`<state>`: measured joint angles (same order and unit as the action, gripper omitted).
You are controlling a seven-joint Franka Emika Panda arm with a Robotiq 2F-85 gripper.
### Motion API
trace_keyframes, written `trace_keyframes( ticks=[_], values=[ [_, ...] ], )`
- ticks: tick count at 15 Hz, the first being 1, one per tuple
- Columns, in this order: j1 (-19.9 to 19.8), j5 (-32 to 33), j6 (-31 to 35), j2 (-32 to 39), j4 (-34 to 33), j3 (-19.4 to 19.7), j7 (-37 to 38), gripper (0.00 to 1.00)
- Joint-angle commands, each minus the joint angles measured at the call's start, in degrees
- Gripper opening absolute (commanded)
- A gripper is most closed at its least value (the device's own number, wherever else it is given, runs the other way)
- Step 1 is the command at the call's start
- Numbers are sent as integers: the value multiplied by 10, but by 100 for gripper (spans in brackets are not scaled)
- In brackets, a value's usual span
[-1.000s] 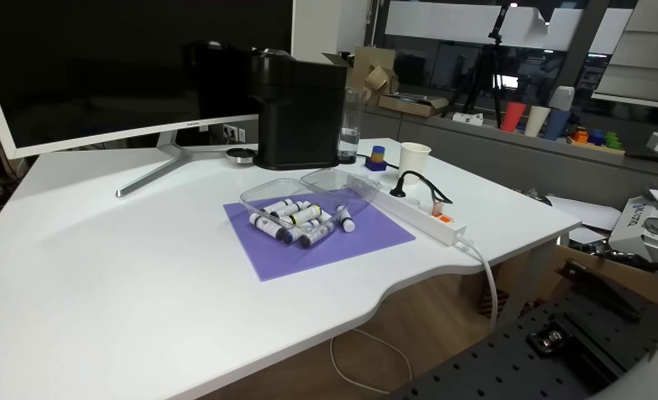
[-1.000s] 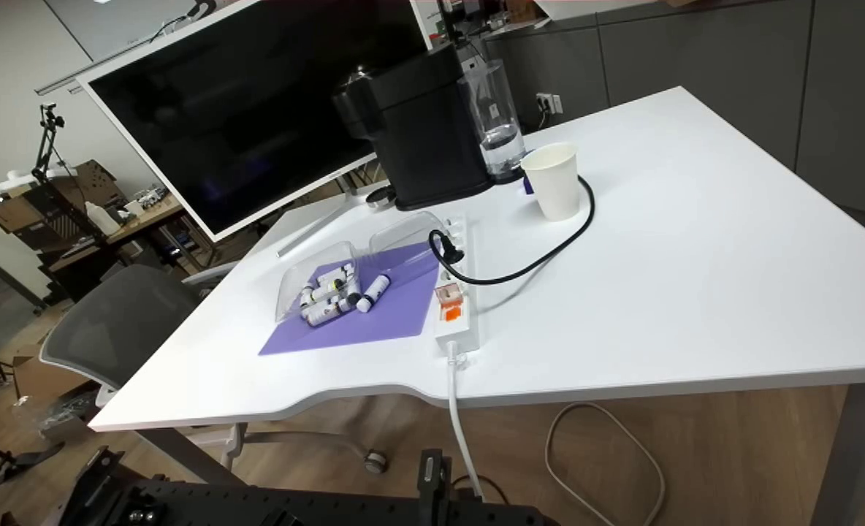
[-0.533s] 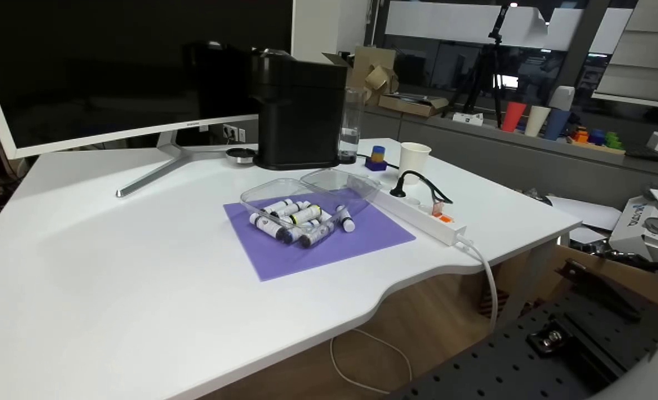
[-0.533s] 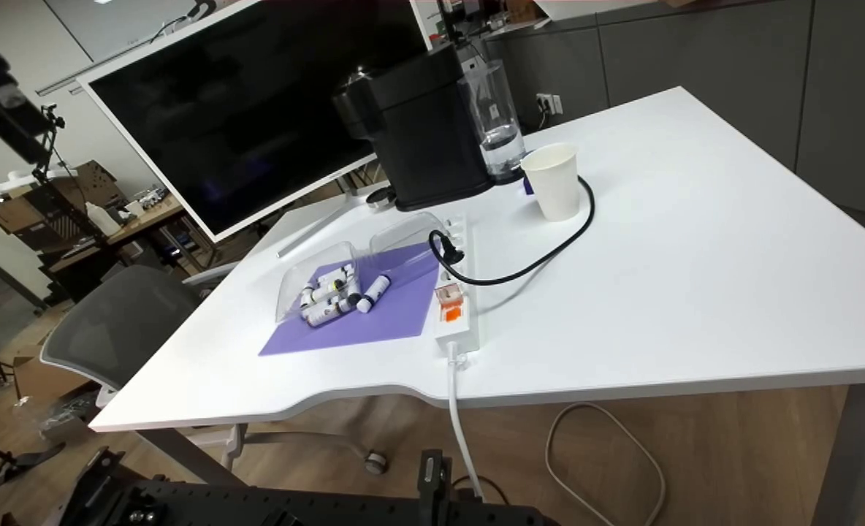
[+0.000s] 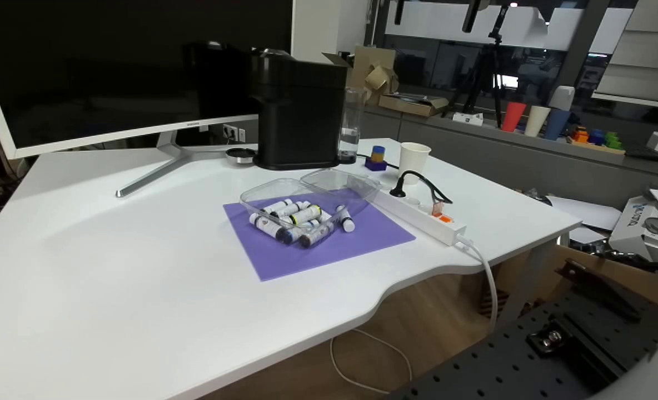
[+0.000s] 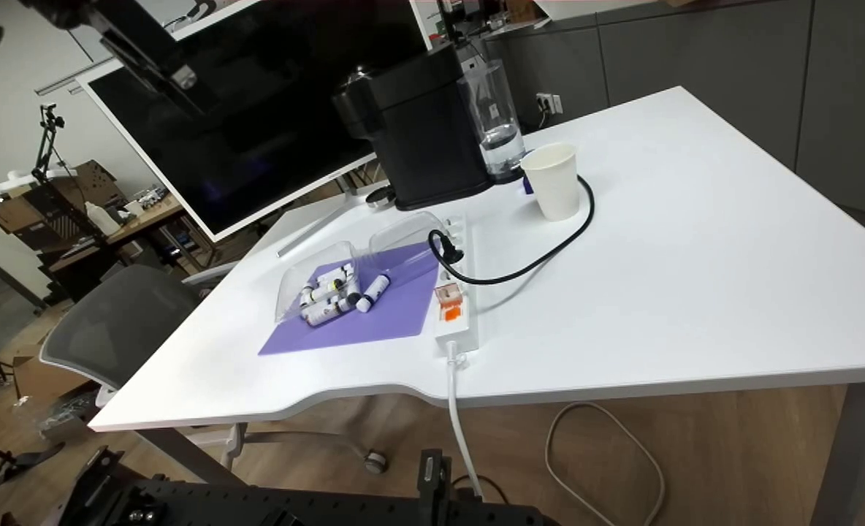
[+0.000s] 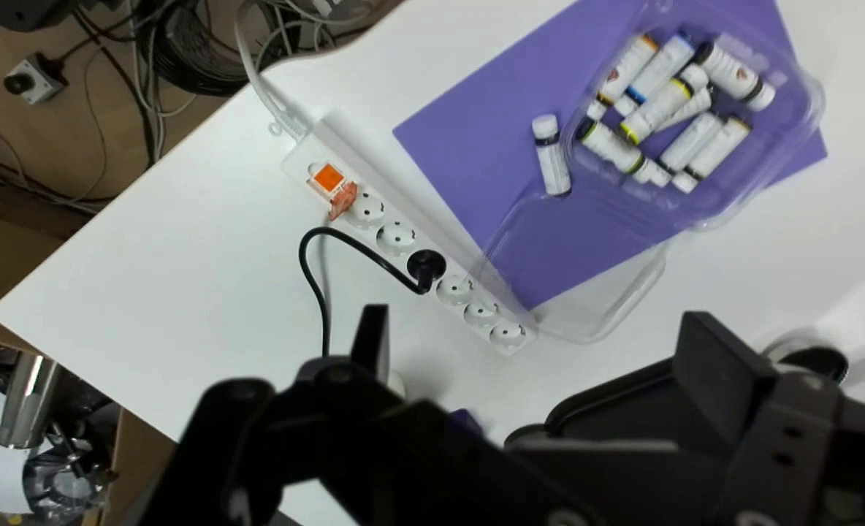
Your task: Close the clear container
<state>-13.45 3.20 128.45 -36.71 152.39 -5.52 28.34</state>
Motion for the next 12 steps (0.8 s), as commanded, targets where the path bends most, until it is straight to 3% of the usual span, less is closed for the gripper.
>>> trace_keyframes(
  ticks=[1,5,6,12],
  values=[
    [-39,-3,116,39,30,12,59,100],
    [-82,-13,219,81,60,9,121,100],
    [-67,-6,191,67,52,15,78,100],
    [-75,-11,249,68,77,6,122,100]
  ],
)
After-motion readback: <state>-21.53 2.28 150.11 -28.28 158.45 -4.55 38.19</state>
